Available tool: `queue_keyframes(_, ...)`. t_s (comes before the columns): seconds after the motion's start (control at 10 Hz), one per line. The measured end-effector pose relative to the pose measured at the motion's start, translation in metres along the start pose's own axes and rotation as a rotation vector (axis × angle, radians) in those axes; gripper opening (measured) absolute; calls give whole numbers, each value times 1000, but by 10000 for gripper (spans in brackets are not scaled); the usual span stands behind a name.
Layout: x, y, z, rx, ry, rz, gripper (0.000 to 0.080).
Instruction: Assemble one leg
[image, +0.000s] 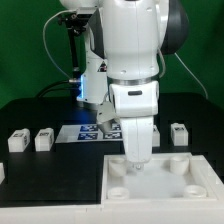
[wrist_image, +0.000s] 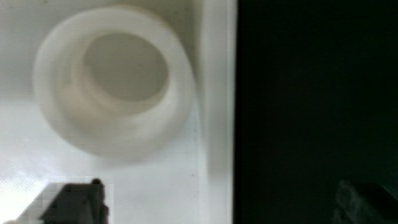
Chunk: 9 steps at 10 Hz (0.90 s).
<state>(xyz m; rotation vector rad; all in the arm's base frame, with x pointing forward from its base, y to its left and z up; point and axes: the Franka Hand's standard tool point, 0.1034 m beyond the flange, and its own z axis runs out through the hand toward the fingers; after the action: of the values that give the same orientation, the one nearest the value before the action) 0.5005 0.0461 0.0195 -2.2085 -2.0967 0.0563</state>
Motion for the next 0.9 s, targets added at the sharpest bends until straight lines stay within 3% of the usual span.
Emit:
queue_keyframes(0.2,0,0,-3,0,-2,14,649)
queue_keyframes(0.4,2,5,-40,-21,-22,90,649)
queue_keyframes(0.5,9,3,-51,-42,-24,168,649)
queue_keyframes(0.6,9,1,-52,-43,-24,142,649)
queue_keyframes(0.9,8,1,-49,-39,-13,433,649)
